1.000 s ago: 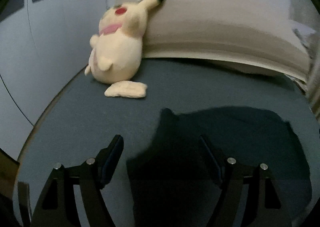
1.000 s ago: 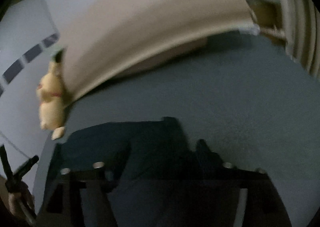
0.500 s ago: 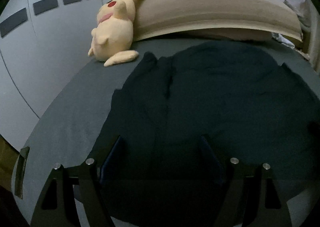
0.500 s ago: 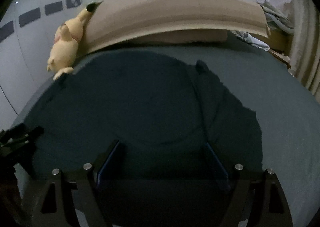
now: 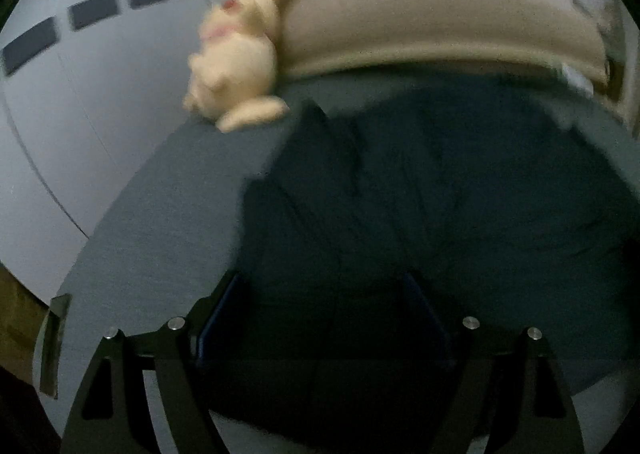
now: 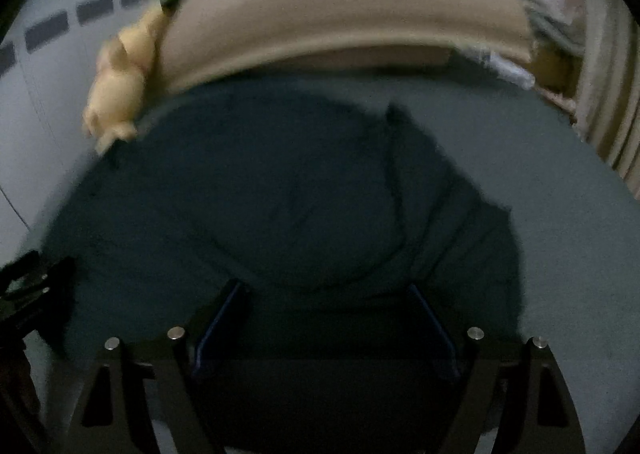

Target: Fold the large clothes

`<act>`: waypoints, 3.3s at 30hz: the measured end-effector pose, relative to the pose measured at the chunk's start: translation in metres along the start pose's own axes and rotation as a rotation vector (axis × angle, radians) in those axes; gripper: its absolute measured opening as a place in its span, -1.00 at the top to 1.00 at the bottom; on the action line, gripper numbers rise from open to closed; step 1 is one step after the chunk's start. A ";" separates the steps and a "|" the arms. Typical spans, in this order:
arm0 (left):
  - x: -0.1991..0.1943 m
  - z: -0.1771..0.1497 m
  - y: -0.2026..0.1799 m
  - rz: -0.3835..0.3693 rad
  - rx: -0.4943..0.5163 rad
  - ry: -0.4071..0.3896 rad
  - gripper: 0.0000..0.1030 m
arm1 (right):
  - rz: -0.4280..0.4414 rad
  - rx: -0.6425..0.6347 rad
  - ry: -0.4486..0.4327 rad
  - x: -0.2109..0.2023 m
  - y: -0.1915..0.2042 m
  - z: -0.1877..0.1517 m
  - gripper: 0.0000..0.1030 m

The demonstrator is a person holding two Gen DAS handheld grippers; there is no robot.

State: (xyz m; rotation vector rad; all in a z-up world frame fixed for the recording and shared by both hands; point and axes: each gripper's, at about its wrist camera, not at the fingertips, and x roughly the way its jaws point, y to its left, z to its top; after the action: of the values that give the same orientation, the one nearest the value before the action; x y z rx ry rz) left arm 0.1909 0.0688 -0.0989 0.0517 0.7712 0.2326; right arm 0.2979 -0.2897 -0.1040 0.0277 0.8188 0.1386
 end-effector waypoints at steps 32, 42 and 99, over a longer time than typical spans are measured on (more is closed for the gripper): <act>-0.032 -0.036 0.042 0.004 -0.114 0.043 -0.61 | 0.040 -0.018 -0.023 -0.035 0.002 -0.023 -0.72; -0.024 -0.030 -0.018 -0.033 -0.007 0.058 -0.61 | 0.074 0.197 0.094 -0.010 -0.069 -0.042 -0.72; 0.049 0.029 0.123 -0.268 -0.347 0.158 -0.68 | 0.184 0.287 0.055 0.008 -0.150 0.049 -0.80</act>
State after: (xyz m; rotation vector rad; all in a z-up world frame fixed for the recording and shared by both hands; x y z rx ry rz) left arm 0.2217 0.2009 -0.0962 -0.4007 0.8760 0.1131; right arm 0.3558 -0.4356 -0.0879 0.3721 0.8859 0.1951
